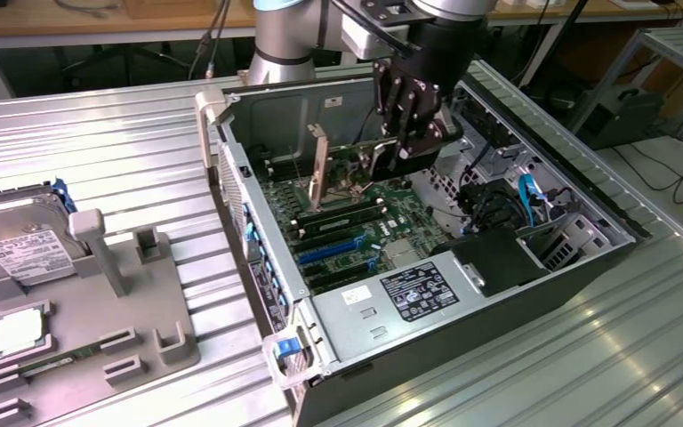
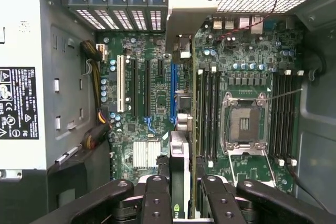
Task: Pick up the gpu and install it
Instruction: 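Insert the gpu into the slot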
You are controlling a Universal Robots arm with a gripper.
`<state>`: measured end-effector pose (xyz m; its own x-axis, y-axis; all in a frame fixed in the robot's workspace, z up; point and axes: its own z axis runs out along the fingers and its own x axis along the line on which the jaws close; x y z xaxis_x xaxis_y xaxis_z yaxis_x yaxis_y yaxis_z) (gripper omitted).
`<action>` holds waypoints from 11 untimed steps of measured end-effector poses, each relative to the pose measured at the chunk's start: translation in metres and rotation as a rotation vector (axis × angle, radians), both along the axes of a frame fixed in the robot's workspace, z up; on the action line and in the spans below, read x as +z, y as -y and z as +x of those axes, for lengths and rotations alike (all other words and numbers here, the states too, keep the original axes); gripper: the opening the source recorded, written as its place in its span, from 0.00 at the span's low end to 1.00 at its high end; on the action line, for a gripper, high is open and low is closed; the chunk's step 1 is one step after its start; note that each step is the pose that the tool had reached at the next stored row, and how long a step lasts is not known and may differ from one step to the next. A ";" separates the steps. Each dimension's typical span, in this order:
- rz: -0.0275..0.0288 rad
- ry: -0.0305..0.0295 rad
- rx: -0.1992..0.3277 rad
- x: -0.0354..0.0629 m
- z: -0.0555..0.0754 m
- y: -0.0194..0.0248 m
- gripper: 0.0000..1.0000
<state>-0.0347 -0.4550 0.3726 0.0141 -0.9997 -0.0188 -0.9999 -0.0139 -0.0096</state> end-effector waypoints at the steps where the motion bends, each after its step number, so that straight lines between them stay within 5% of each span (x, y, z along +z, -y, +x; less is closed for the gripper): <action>1: 0.0000 0.0000 0.000 -0.0015 0.000 0.0000 0.28; 11: -0.0001 0.0000 0.000 -0.0129 0.000 0.0000 0.28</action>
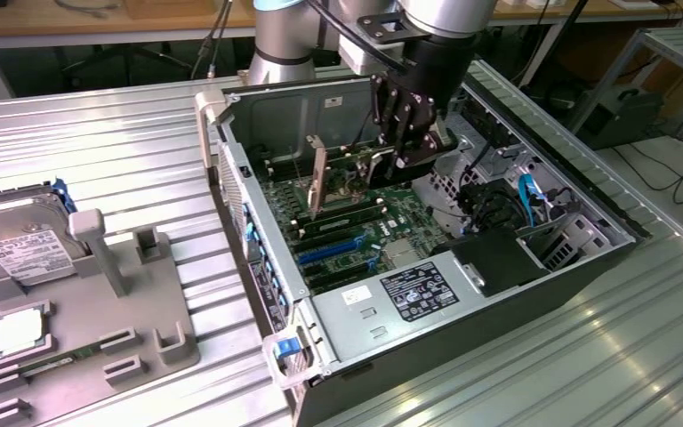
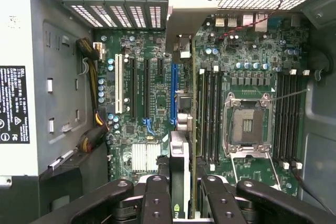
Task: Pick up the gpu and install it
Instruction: 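Insert the gpu into the slot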
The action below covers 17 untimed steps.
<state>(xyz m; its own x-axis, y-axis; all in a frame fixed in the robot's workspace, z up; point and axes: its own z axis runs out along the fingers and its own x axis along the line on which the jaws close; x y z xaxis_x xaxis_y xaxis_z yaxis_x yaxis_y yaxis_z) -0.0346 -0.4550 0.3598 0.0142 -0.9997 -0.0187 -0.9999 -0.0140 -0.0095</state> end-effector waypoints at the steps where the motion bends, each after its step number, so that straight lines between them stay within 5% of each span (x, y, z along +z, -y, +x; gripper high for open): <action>1: 0.0002 0.0001 0.000 -0.0013 0.000 0.0000 0.28; 12: 0.0004 0.0004 0.000 -0.0120 -0.003 0.0002 0.28; 17: 0.0004 -0.0159 0.000 -0.0194 -0.003 0.0002 0.28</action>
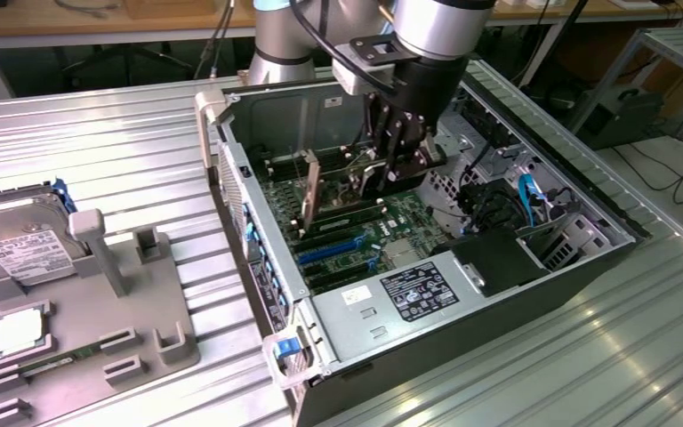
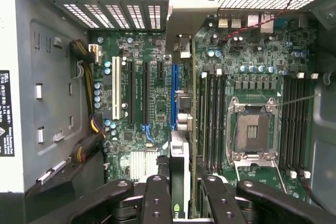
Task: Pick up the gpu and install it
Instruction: 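Insert the gpu into the slot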
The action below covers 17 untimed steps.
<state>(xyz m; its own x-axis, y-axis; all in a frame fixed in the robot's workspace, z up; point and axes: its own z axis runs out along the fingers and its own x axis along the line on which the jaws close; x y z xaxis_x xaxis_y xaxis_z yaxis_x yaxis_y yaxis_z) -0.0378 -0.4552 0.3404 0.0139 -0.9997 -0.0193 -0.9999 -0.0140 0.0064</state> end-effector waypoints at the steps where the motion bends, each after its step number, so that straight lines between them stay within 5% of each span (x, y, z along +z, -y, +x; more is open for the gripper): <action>1: 0.0000 -0.0030 0.000 -0.0012 0.000 0.0000 0.28; 5: -0.0001 -0.0127 -0.001 -0.0062 0.000 0.0000 0.28; 10: 0.0001 -0.0129 -0.003 -0.0146 -0.001 -0.0001 0.28; 14: -0.0017 -0.0148 -0.028 -0.0535 -0.023 -0.0001 0.28; 17: -0.0014 -0.0150 -0.028 -0.0653 -0.032 0.0030 0.28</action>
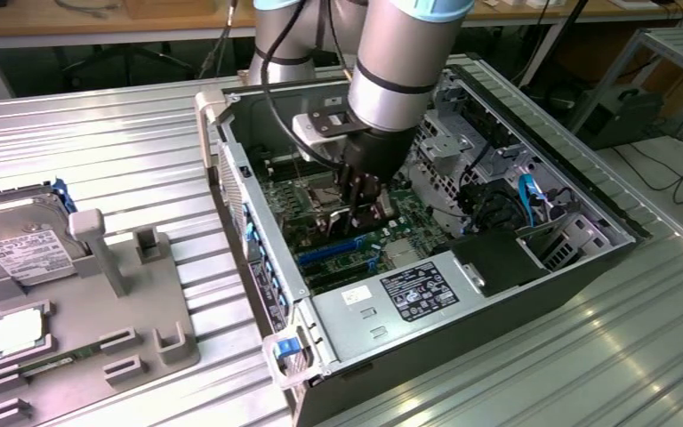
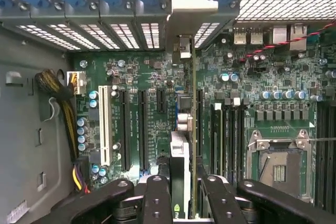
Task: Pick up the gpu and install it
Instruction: 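Insert the gpu into the slot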
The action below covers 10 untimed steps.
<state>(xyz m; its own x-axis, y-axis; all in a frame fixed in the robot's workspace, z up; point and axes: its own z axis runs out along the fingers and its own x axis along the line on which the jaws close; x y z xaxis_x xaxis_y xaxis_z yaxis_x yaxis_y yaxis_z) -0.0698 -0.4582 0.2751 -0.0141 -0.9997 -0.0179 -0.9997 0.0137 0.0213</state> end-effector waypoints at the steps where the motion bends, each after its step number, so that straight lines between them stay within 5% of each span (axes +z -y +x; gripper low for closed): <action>1: -0.0002 -0.0009 0.000 -0.0050 -0.002 0.0012 0.28; 4: 0.0000 -0.0007 0.000 -0.0156 -0.008 -0.0016 0.28; 6: 0.0003 -0.0112 0.000 -0.0226 -0.008 -0.0018 0.28; 7: 0.0007 -0.0271 0.000 -0.0229 -0.008 -0.0019 0.28; 10: 0.0004 -0.0285 0.000 -0.0259 -0.008 -0.0018 0.28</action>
<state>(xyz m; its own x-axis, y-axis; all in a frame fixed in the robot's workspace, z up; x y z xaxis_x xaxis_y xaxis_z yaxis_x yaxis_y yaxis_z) -0.0781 -0.4564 0.2492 -0.0145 -0.9997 -0.0179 -0.9987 0.0136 0.0498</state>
